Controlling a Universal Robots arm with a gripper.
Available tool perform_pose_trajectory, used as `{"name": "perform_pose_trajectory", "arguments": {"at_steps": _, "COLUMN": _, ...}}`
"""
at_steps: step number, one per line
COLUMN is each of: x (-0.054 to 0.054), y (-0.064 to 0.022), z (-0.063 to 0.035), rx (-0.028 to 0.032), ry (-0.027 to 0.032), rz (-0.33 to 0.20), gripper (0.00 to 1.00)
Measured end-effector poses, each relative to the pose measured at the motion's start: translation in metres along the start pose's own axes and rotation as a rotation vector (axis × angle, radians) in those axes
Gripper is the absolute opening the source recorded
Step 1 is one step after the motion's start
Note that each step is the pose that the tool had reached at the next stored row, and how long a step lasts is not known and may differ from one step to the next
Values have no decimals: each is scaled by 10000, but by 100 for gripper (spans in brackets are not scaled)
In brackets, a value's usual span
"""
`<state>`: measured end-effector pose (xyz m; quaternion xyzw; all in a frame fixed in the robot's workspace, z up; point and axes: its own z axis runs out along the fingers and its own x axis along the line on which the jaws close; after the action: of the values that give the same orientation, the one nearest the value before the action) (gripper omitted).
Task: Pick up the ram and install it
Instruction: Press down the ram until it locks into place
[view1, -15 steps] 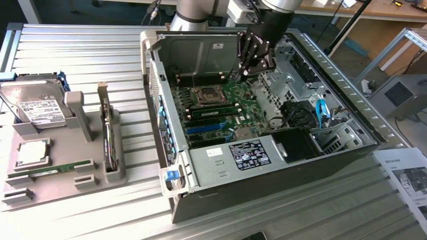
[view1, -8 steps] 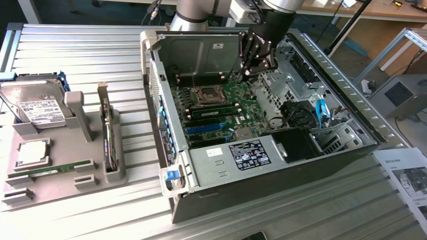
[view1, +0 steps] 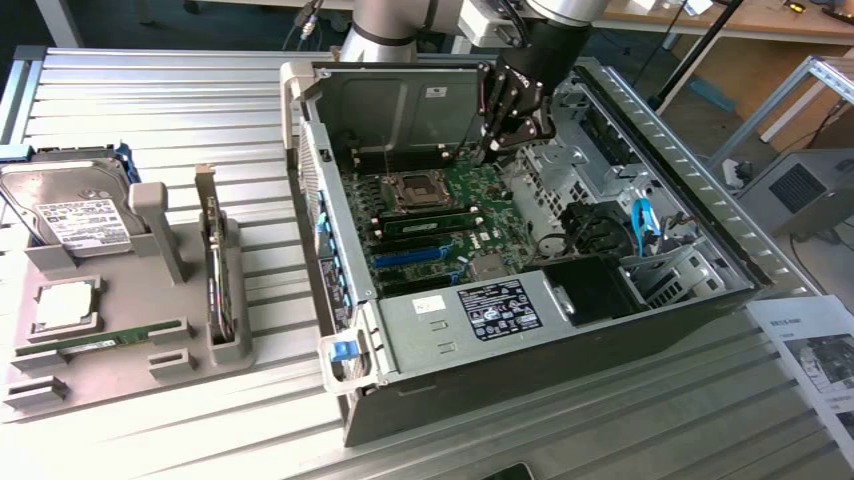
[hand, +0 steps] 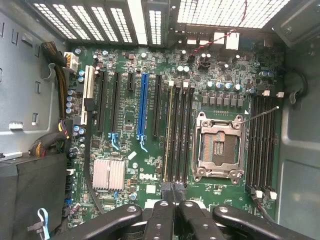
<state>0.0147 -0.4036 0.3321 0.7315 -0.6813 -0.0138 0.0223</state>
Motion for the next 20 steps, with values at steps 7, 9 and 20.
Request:
{"name": "perform_pose_trajectory", "arguments": {"at_steps": 7, "x": -1, "y": -6, "z": 103, "rx": 0, "ry": 1, "rz": 0, "gripper": 11}}
{"name": "perform_pose_trajectory", "arguments": {"at_steps": 9, "x": -2, "y": -8, "z": 141, "rx": 2, "ry": 0, "rz": 1, "gripper": 11}}
{"name": "perform_pose_trajectory", "arguments": {"at_steps": 20, "x": -1, "y": -42, "z": 324, "rx": 37, "ry": 36, "rz": 3, "gripper": 11}}
